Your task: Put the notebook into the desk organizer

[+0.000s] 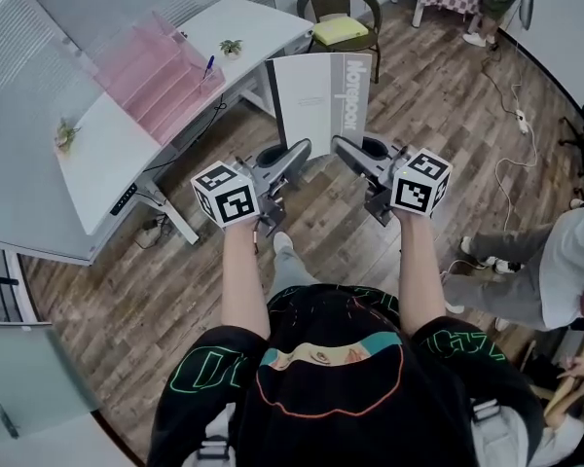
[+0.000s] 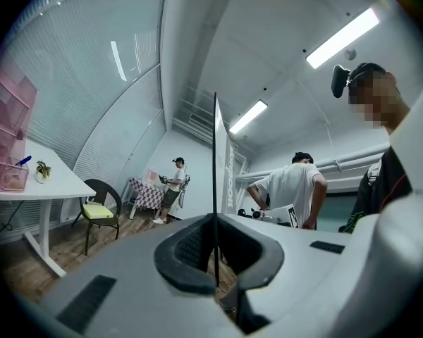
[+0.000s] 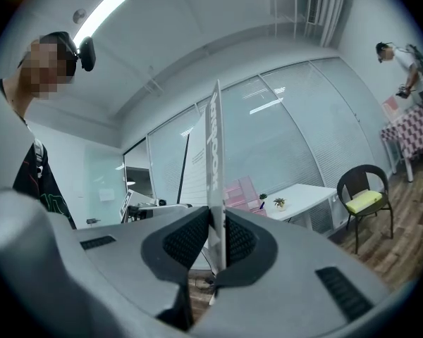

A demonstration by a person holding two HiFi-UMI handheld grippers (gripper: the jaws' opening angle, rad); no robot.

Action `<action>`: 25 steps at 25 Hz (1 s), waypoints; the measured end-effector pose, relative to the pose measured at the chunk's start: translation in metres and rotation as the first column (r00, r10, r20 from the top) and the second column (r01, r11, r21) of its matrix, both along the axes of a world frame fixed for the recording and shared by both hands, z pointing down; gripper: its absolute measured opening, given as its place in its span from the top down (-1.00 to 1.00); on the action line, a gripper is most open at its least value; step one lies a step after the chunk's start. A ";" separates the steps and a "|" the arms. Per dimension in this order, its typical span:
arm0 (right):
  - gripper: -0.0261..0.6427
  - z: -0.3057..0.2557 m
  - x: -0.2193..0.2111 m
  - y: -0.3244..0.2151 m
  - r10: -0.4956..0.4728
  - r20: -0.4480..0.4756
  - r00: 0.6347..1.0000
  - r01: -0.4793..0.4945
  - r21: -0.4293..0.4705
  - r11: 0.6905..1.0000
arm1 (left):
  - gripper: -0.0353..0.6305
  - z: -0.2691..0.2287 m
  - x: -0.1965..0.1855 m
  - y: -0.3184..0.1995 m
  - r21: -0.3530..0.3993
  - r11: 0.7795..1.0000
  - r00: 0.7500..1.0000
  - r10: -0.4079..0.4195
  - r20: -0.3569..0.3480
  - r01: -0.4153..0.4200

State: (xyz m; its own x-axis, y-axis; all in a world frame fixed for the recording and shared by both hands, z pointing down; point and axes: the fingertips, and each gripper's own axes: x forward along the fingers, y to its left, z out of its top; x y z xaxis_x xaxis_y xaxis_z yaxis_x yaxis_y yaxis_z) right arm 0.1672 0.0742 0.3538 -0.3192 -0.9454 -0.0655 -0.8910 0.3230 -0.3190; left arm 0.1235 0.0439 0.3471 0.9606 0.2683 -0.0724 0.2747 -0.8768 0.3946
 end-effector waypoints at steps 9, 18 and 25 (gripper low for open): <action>0.88 0.030 0.048 -0.129 0.070 0.037 0.997 -0.068 -0.042 0.997 | 0.88 0.028 0.050 -0.133 -0.034 0.998 0.998 0.045 0.048 -0.043; 0.88 0.024 0.082 -0.275 0.094 0.037 0.995 -0.091 -0.078 0.993 | 0.88 0.022 0.084 -0.279 -0.072 0.997 0.997 0.026 0.067 -0.022; 0.88 0.036 0.108 -0.307 0.136 0.037 0.990 -0.131 -0.124 0.984 | 0.88 0.035 0.111 -0.312 -0.105 0.994 0.997 0.042 0.072 -0.034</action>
State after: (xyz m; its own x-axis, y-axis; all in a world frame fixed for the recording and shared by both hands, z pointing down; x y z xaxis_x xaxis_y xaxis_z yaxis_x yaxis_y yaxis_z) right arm 0.2754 -0.2325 0.3901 -0.1891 -0.9811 0.0404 -0.9071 0.1587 -0.3898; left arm 0.2342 -0.2677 0.3821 0.9537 0.2993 -0.0305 0.2734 -0.8199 0.5030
